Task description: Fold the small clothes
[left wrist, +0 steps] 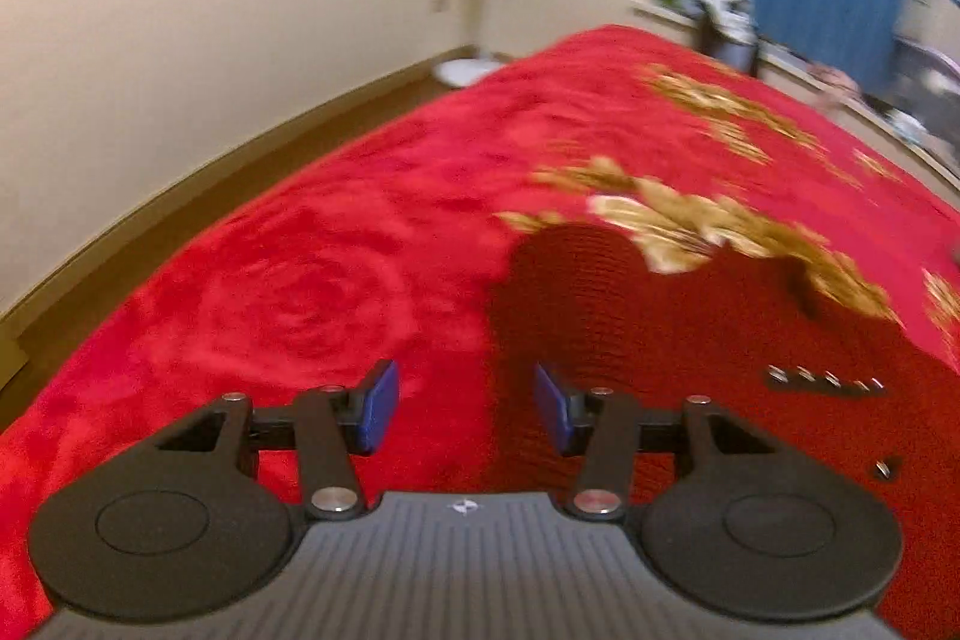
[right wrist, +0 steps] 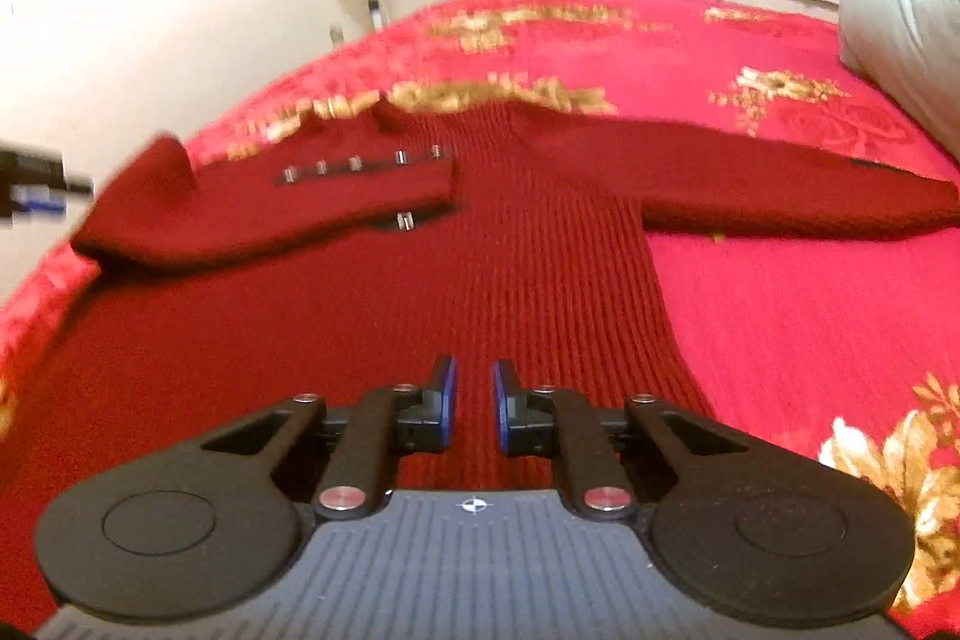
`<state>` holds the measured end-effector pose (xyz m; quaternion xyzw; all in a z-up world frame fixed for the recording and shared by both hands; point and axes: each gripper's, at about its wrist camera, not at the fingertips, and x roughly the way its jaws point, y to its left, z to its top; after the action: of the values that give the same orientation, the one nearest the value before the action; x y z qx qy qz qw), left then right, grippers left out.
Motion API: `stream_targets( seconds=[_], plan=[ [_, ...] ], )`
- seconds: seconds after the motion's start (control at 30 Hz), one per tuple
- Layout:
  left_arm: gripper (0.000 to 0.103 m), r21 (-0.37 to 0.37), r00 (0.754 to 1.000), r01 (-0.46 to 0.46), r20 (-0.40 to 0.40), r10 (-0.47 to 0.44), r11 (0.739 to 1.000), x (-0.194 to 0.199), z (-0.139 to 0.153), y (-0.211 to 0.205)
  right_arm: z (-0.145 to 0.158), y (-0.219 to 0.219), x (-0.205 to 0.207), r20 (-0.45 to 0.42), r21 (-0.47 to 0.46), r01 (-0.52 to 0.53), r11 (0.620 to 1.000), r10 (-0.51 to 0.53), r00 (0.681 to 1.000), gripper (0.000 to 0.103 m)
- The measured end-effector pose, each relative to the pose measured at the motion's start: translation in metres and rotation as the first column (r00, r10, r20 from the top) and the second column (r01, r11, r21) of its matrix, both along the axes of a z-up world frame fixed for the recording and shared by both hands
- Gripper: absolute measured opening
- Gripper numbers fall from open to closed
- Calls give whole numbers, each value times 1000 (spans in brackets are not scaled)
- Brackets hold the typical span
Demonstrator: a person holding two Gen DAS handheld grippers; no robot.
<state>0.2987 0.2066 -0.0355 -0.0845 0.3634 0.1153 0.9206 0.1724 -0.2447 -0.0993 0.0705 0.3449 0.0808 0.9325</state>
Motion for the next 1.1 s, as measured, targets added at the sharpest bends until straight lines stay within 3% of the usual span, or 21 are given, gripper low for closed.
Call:
stream_targets(
  seconds=[0.13, 0.23, 0.3, 0.33, 0.53, 0.63, 0.67, 0.7, 0.77, 0.83, 0.9, 0.97, 1.03, 1.1],
  plan=[
    [58, -34, 999, -38, 14, 39, 999, 3, 11, 18, 17, 6, 11, 43, 92, 5, 996, -9, 999, 18],
    [58, -55, 998, -52, 16, 53, 997, -4, 8, 12, 21, 20, 40, 26, 192, 1, 981, -6, 1000, 34],
    [58, -66, 999, -52, 11, 53, 996, -3, 7, 10, 18, 35, 63, 8, 247, 11, 969, -14, 1000, 53],
    [58, -64, 999, -47, 8, 48, 997, -3, 6, 8, 15, 44, 74, -1, 248, 18, 969, -18, 1000, 54],
    [58, -37, 998, -46, 29, 48, 998, -1, 7, 1, -22, 80, 142, -180, 368, 119, 922, -55, 982, 54],
    [58, -41, 998, -44, 48, 46, 998, 0, 11, 1, -35, 96, 163, -203, 342, 142, 929, -75, 976, 52],
    [58, -42, 998, -41, 53, 43, 998, 1, 11, 0, -35, 102, 167, -188, 309, 131, 942, -74, 979, 40],
    [58, -39, 998, -36, 58, 38, 999, 1, 12, 0, -33, 106, 171, -174, 276, 127, 953, -80, 981, 14],
    [58, -33, 997, -25, 71, 28, 999, 1, 14, -1, -28, 105, 177, -161, 272, 137, 952, -96, 982, 10],
    [58, -41, 997, -12, 79, 15, 999, 1, 15, -3, -7, 94, 167, -56, 299, 175, 938, -166, 985, 9],
    [58, -50, 996, 27, 82, -23, 998, 1, 15, -8, 18, 82, 148, 106, 306, 222, 926, -265, 958, 9],
    [58, -47, 995, 60, 78, -57, 997, 3, 13, -16, 29, 70, 139, 178, 252, 289, 923, -338, 924, 10],
    [58, -65, 992, 111, 62, -107, 992, 6, 9, -25, 17, 54, 147, 105, 202, 315, 927, -340, 934, 11],
    [58, -76, 987, 162, 33, -160, 984, 8, 2, -36, -5, 38, 158, -37, 131, 351, 927, -349, 936, 17]
  ],
)
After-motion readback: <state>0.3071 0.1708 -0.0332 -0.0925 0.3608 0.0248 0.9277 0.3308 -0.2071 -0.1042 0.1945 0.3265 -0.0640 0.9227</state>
